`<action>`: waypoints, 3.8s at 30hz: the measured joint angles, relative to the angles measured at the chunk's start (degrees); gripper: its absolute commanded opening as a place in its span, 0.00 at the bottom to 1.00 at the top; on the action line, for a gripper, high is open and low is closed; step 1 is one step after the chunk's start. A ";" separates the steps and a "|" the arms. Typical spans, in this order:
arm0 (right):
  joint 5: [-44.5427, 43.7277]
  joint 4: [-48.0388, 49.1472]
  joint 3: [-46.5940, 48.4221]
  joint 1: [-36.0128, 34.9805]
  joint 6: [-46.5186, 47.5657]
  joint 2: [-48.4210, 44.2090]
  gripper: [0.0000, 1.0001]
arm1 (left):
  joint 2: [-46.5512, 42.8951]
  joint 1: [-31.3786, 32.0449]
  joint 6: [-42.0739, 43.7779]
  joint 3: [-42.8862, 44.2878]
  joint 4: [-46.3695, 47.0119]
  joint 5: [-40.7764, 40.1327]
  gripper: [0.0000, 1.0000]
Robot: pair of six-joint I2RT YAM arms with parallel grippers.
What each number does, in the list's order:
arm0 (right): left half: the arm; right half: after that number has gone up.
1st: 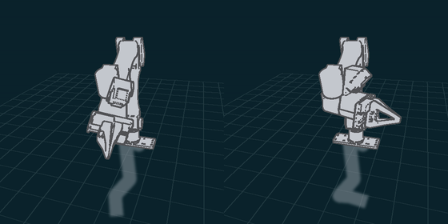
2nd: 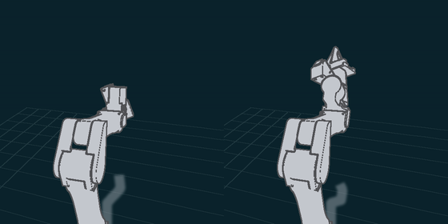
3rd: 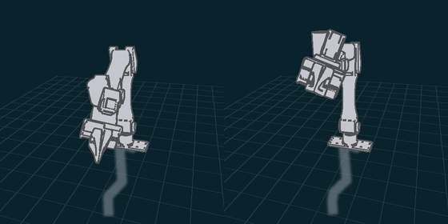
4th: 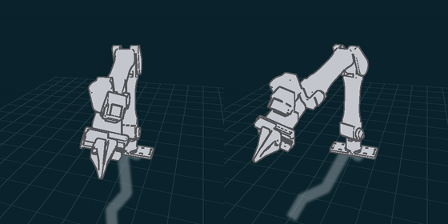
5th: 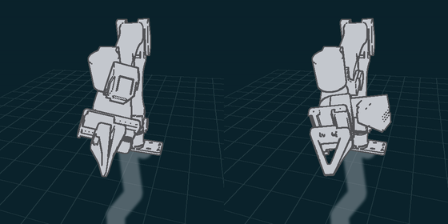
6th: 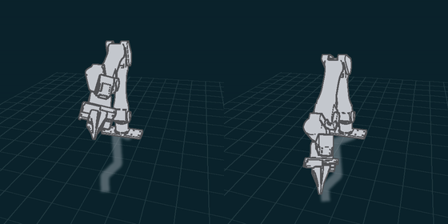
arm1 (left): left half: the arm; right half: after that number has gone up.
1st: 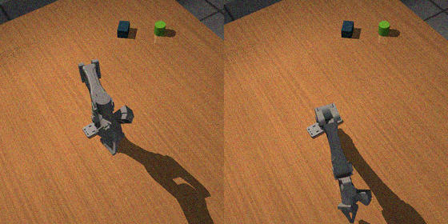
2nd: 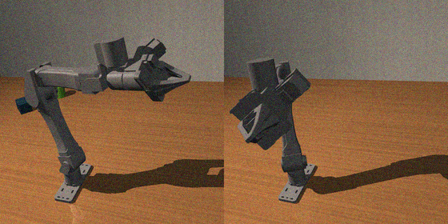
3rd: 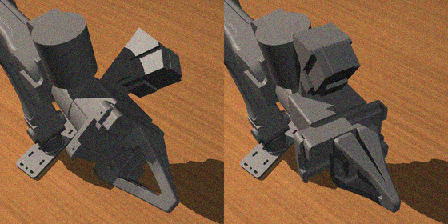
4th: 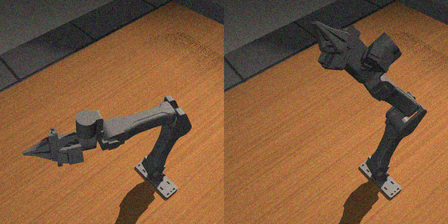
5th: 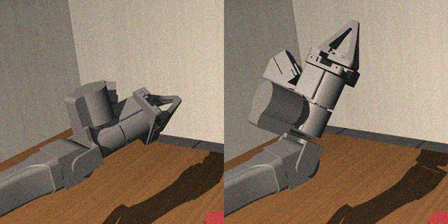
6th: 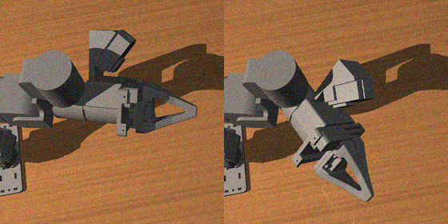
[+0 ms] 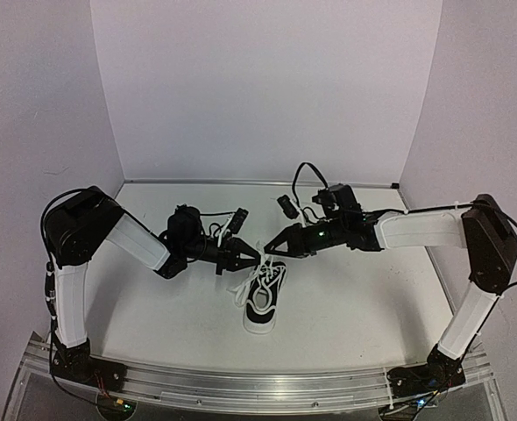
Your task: Tie the shoes
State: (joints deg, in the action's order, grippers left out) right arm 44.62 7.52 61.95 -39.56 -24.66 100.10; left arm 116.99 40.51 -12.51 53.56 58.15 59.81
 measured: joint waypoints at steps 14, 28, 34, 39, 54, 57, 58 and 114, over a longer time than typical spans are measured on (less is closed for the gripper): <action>-0.55 1.28 -1.39 -0.64 -0.31 0.34 0.00 | -2.48 -0.30 2.57 -0.08 -11.27 -6.72 0.35; -4.11 1.02 -5.51 -0.64 -0.26 -4.44 0.00 | -23.22 -6.24 29.15 -0.37 -58.76 -30.26 0.43; -4.61 1.01 -5.51 -0.64 -0.26 -4.44 0.00 | -22.17 -3.59 39.80 -0.28 -67.95 -33.13 0.42; -4.80 1.03 -5.63 -0.64 -0.29 -4.44 0.00 | -15.55 -1.28 45.78 3.89 -72.18 -34.55 0.41; -6.47 0.90 -7.17 -0.64 -0.85 -5.65 0.00 | -4.26 4.87 54.85 13.98 -77.74 -37.96 0.14; -7.20 0.76 -8.03 -0.64 -1.12 -6.32 0.00 | -3.78 5.58 54.82 14.85 -77.69 -39.10 0.05; -7.90 0.46 -8.41 -0.64 -1.24 -6.43 0.00 | -3.74 5.71 54.42 14.93 -77.65 -39.47 0.04; -37.67 -11.14 -27.16 7.18 -12.58 -43.21 0.00 | -34.97 -5.02 -6.44 -2.99 -64.80 -65.43 0.00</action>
State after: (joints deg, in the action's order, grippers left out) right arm 6.95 -3.62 34.79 -32.38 -37.25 56.89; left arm 82.02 35.49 -18.95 50.57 -6.65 -5.62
